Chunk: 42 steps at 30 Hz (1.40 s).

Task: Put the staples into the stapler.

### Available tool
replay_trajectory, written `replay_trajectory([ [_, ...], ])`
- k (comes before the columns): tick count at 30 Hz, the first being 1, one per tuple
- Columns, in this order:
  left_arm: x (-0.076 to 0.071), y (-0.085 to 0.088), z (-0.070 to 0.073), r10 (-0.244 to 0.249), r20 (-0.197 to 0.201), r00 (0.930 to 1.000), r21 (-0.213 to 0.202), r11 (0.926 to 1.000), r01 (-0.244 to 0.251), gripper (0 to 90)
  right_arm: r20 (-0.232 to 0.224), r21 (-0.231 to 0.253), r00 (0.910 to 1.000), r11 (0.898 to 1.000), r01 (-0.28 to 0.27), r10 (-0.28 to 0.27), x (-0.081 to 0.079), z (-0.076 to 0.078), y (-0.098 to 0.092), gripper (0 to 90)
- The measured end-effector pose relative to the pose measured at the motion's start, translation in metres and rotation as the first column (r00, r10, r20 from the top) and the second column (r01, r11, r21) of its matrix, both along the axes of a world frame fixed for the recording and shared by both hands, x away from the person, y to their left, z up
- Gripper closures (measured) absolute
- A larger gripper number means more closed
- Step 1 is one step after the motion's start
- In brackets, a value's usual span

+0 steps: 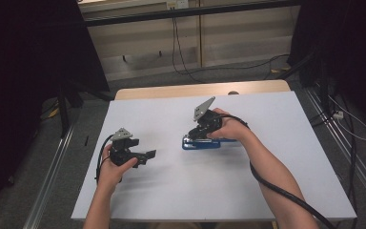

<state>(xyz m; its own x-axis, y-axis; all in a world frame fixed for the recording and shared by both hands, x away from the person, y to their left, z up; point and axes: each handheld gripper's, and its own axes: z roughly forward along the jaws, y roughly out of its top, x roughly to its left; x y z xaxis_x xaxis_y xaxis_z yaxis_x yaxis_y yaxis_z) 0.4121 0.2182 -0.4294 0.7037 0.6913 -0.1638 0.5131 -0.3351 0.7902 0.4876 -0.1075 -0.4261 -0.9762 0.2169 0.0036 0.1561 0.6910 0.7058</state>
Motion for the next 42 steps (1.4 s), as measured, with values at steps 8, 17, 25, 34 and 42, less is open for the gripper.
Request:
replay_trajectory([
  [8, 0.0003, -0.0013, -0.0008, -0.001, -0.002, 1.0, 0.007, 1.0, 0.001, 6.3, -0.002, 0.001, 1.0, 1.0, 0.004, -0.004, 0.0003, -0.0001, 0.0012, 79.5],
  [17, 0.0005, -0.0017, -0.0013, -0.004, -0.006, 1.0, 0.011, 0.9999, 0.004, 6.3, -0.01, 0.001, 0.9999, 1.0, 0.003, -0.003, 0.0012, 0.0003, 0.002, 79.4],
  [25, 0.0004, -0.0022, -0.0018, -0.005, -0.009, 0.9999, 0.009, 0.9999, 0.005, 6.3, -0.008, 0.005, 0.9999, 1.0, 0.007, -0.007, 0.0016, -0.0003, 0.003, 78.9],
  [34, 0.0007, -0.0025, -0.002, -0.009, -0.01, 0.9999, 0.009, 0.9999, 0.009, 6.3, -0.007, 0.009, 0.9999, 1.0, 0.01, -0.01, 0.0019, -0.0007, 0.0043, 77.8],
  [42, 0.0007, -0.0024, -0.0018, -0.006, -0.007, 1.0, 0.008, 1.0, 0.006, 6.3, -0.012, 0.019, 0.9994, 0.999, 0.033, -0.033, 0.0011, -0.0009, 0.0006, 72.4],
])
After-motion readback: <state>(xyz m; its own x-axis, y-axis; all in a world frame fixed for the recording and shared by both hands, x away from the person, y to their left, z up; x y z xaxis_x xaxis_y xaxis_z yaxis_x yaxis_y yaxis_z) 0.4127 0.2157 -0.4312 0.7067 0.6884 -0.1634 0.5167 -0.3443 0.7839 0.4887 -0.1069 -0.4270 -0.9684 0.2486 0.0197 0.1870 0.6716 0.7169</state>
